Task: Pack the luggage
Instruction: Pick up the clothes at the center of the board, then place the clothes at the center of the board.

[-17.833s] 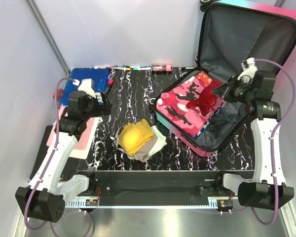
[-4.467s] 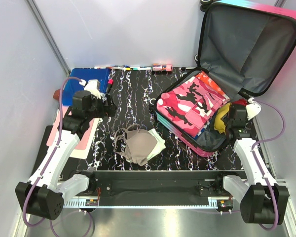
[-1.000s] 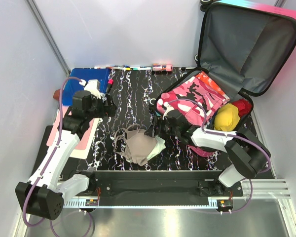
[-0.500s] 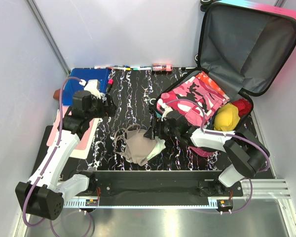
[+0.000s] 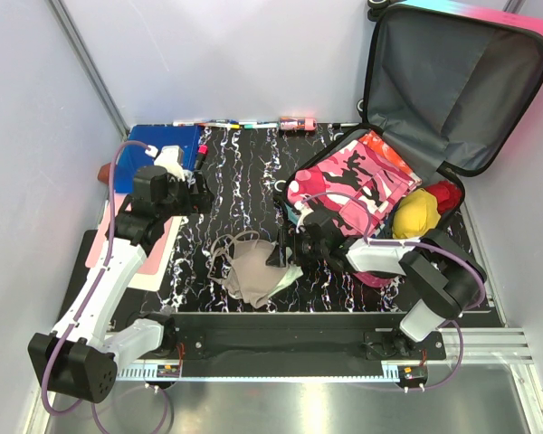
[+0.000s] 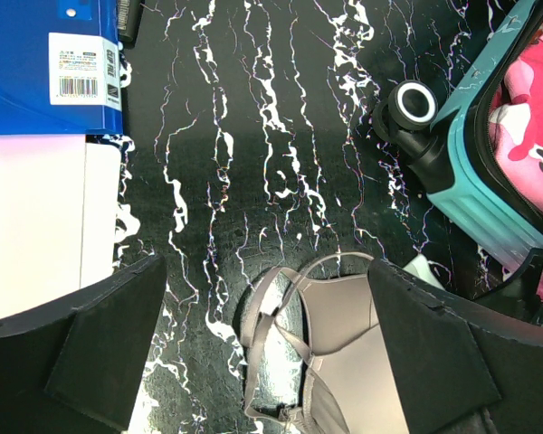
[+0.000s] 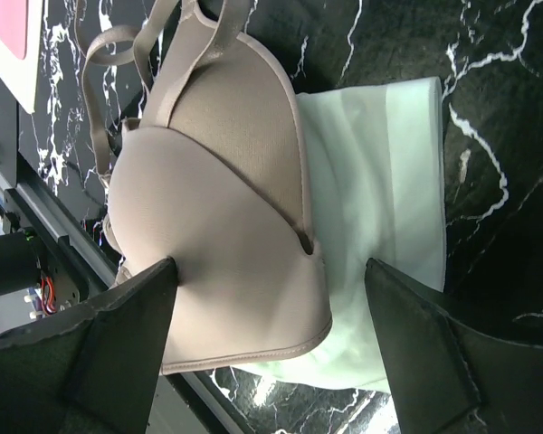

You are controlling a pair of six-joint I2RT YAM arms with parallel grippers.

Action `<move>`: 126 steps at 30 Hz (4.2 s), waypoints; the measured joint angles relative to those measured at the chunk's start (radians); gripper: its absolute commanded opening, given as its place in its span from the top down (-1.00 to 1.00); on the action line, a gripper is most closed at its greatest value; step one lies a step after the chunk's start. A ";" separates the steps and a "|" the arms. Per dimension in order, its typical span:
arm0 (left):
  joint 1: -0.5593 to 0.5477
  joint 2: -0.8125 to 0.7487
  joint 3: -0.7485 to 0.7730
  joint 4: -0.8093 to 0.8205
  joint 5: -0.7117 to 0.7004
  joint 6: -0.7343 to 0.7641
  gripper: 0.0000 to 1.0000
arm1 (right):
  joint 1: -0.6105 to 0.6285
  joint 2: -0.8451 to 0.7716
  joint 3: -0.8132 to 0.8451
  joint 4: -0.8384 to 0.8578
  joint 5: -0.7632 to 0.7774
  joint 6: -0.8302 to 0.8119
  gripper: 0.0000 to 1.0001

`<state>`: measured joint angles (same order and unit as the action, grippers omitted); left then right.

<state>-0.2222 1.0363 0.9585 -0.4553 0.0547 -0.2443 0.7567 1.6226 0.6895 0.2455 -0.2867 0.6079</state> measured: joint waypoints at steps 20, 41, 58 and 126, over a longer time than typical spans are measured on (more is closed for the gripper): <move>0.000 0.000 0.000 0.000 0.000 0.000 -0.98 | -0.004 -0.018 -0.007 -0.009 0.004 0.020 0.44; 0.000 0.000 0.000 0.000 0.000 0.000 -0.98 | -0.004 -0.118 0.099 -0.091 -0.054 0.066 1.00; 0.000 0.000 0.000 0.000 0.001 0.000 -0.98 | -0.056 -0.210 0.288 -0.163 0.008 0.010 1.00; 0.000 0.000 0.000 0.000 -0.002 0.000 -0.98 | -0.044 -0.075 0.245 -0.041 -0.268 -0.083 1.00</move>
<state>-0.2222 1.0363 0.9585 -0.4549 0.0532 -0.2443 0.7128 1.5478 0.9348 0.2043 -0.5545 0.5251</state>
